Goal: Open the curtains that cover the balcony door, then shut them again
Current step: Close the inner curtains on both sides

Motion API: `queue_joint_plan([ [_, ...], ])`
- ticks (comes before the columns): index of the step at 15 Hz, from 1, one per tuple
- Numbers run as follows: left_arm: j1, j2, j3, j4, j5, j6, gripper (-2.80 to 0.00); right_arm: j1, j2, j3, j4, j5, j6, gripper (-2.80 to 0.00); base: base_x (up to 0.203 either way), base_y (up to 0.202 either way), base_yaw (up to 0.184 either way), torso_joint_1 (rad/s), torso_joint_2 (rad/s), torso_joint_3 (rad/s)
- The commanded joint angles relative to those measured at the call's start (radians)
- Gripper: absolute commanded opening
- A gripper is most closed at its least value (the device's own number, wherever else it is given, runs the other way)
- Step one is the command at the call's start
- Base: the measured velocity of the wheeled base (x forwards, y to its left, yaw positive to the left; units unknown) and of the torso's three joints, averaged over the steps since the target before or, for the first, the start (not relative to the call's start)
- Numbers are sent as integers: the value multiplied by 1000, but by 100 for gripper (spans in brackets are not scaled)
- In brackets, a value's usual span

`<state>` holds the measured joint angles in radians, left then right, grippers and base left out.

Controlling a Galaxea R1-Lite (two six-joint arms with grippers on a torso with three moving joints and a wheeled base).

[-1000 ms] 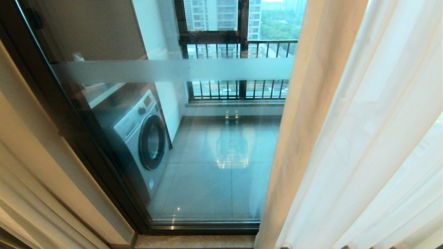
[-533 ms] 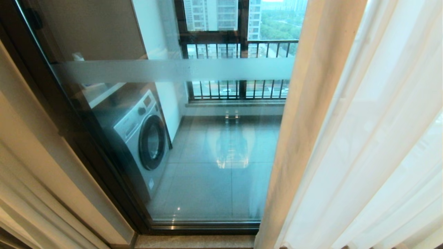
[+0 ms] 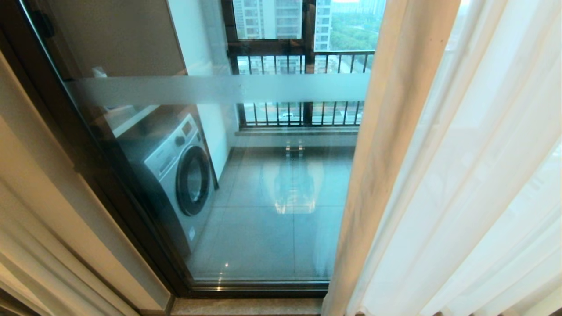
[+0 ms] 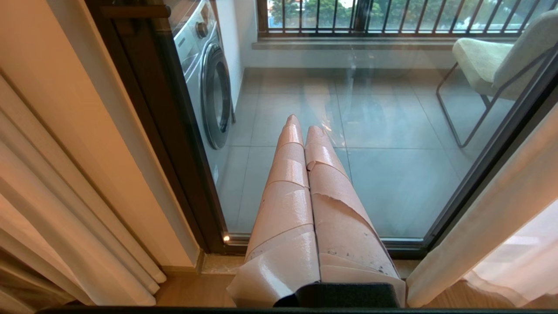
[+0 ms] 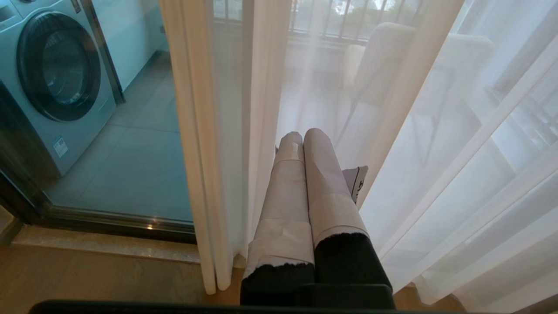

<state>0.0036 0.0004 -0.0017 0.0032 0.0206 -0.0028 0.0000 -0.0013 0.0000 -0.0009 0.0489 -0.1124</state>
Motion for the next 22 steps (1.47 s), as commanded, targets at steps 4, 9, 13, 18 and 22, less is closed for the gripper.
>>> queue_joint_plan([
  [4,1,0,0,0,1,0,-280,0,1,0,1,-1,-14,-280,0,0,0,0,0,0],
  [9,0,0,0,0,1,0,-280,0,1,0,2,0,-10,-280,0,0,0,0,0,0],
  [13,1,0,0,0,-2,-2,-280,0,1,0,2,0,-7,-280,0,0,0,0,0,0],
  [18,1,1,0,0,1,-3,-280,0,1,-2,2,3,-4,-280,0,0,0,0,0,0],
  [22,1,1,0,0,-1,-3,-280,0,1,0,1,3,-4,-280,0,0,0,0,0,0],
])
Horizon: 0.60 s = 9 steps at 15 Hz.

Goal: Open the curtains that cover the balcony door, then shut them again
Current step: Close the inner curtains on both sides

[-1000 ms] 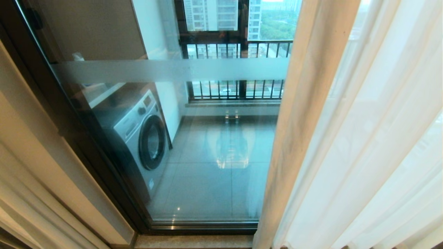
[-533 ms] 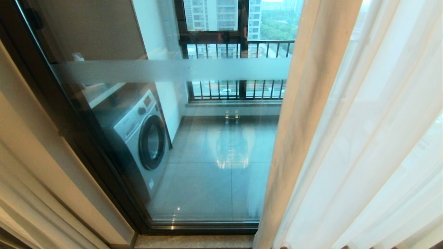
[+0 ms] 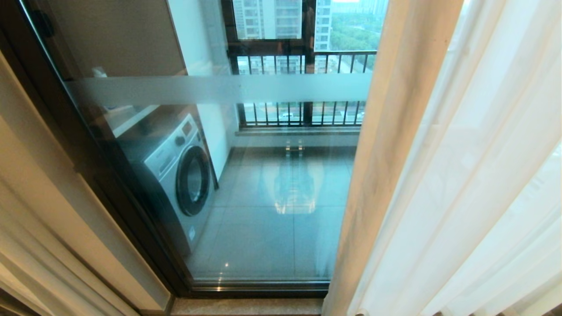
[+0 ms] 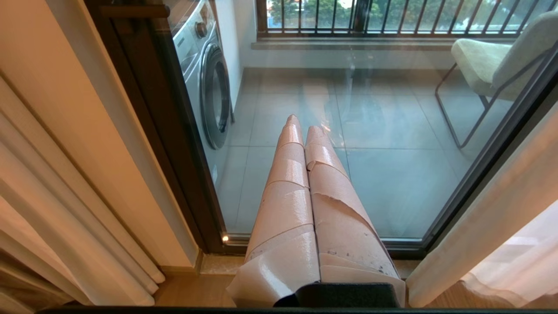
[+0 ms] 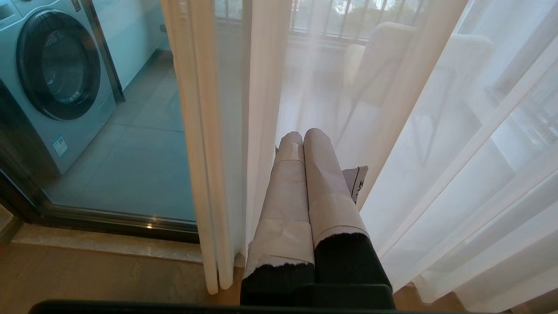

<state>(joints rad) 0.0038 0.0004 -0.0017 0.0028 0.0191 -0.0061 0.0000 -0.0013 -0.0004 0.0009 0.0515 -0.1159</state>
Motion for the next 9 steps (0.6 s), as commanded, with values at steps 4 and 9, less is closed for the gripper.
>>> queue_joint_plan([
  [4,1,0,0,0,1,-1,-280,-2,1,0,1,1,-1,-280,1,12,2,1,-1,0],
  [9,1,0,0,-1,-1,-2,-280,0,1,0,1,1,-1,-280,0,160,0,3,1,0],
])
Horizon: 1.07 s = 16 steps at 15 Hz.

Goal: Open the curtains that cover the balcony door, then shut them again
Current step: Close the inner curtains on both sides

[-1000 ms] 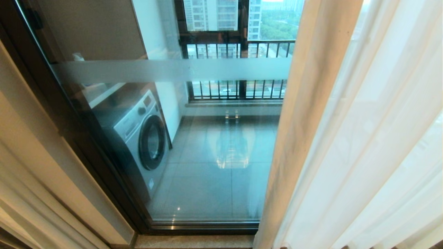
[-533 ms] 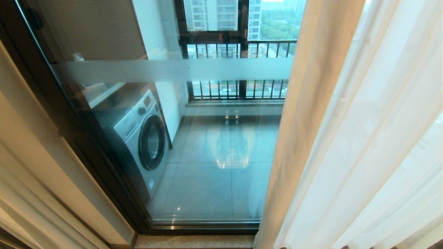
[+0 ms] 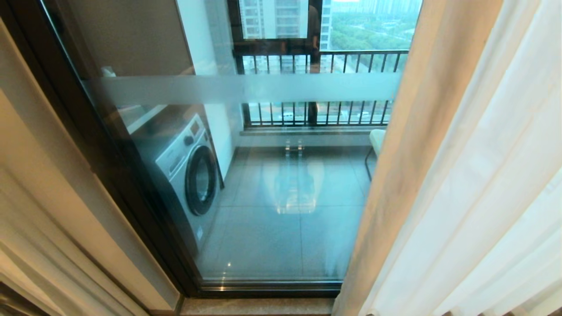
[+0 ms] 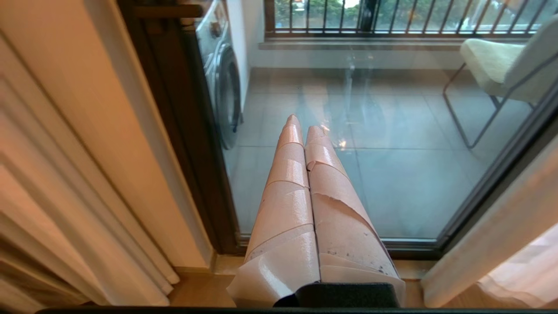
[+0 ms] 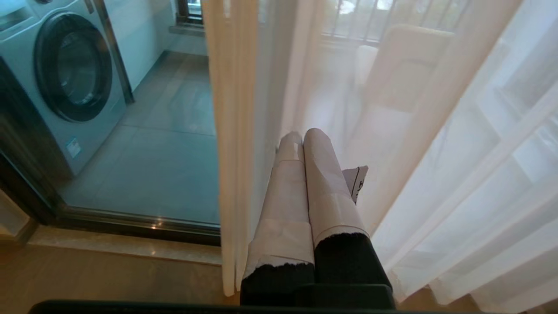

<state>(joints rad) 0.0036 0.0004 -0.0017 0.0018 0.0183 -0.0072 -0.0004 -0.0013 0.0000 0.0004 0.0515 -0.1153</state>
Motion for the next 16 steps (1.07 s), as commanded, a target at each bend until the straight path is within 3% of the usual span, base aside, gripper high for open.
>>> queue_joint_plan([
  [1,1,1,0,0,0,0,-280,0,1,0,1,1,-1,-280,0,177,2,2,2,2],
  [16,1,1,0,1,0,1,-280,0,1,0,1,1,-1,-280,0,184,1,3,2,3],
])
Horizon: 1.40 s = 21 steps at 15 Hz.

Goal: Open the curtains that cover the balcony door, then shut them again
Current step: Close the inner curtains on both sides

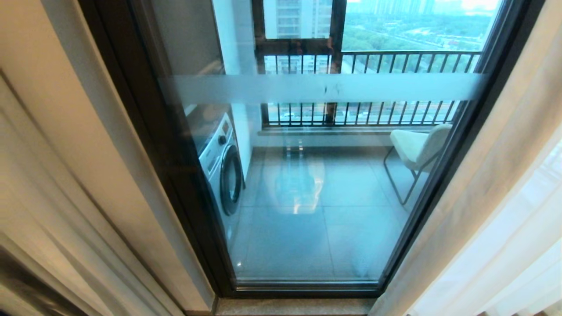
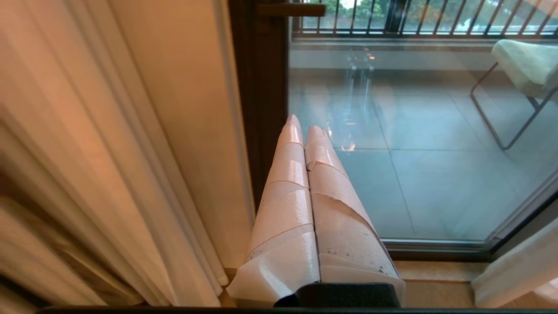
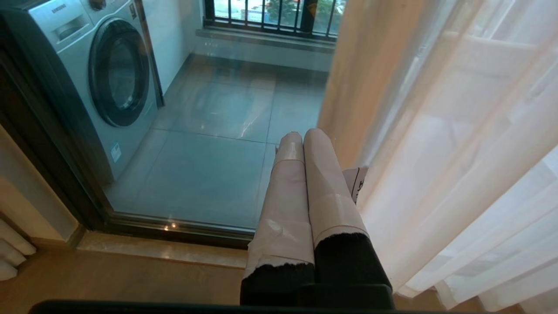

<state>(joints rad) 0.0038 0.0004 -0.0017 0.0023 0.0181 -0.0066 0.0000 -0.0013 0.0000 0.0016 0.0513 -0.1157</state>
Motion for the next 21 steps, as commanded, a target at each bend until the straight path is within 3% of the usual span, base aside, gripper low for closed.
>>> queue_joint_plan([
  [1,1,1,0,1,0,0,-280,0,1,0,-2,1,-1,-280,0,188,2,1,2,3],
  [7,1,0,0,1,0,4,-280,0,1,0,-2,-1,-4,-280,0,156,-1,2,2,3],
  [16,1,1,0,1,-1,2,-280,0,1,0,-2,-3,33,-280,0,0,0,0,0,0],
  [21,1,0,-9,-39,1,51,-280,0,1,0,-2,-4,41,-280,0,0,0,0,0,0],
])
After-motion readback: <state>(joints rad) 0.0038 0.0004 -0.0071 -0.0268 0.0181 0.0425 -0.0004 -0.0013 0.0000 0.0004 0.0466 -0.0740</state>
